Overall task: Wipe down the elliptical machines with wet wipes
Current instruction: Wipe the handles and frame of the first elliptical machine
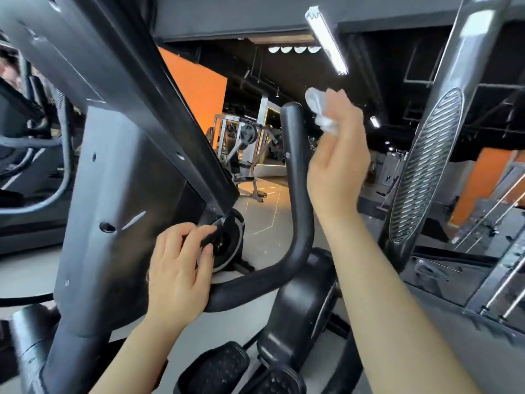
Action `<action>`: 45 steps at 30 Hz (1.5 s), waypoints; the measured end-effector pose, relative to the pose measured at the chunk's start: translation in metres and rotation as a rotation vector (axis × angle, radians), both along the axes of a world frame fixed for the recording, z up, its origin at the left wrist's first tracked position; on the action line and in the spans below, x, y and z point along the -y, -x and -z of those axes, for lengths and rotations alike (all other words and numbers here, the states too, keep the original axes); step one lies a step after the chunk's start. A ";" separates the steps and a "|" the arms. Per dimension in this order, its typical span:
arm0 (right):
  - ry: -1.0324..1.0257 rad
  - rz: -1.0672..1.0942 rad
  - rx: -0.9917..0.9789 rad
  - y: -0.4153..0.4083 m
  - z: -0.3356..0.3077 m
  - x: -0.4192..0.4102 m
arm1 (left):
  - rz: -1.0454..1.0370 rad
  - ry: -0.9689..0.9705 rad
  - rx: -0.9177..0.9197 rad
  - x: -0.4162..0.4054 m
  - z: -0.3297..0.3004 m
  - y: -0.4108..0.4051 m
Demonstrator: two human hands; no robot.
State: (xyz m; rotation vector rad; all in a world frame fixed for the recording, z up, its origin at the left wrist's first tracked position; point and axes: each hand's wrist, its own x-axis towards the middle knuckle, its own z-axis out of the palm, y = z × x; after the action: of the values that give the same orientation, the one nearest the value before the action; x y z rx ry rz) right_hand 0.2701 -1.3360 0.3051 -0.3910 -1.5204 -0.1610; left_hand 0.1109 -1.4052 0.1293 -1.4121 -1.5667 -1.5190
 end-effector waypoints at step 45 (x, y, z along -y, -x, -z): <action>0.223 -0.275 0.296 0.012 0.191 0.094 | 0.214 0.029 0.179 0.027 0.011 0.015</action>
State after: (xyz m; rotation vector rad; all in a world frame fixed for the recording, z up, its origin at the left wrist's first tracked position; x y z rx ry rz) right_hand 0.2579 -1.4303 0.1138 -0.3398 -1.8754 0.1757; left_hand 0.0957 -1.4322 0.1179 -1.5376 -1.5869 -1.7985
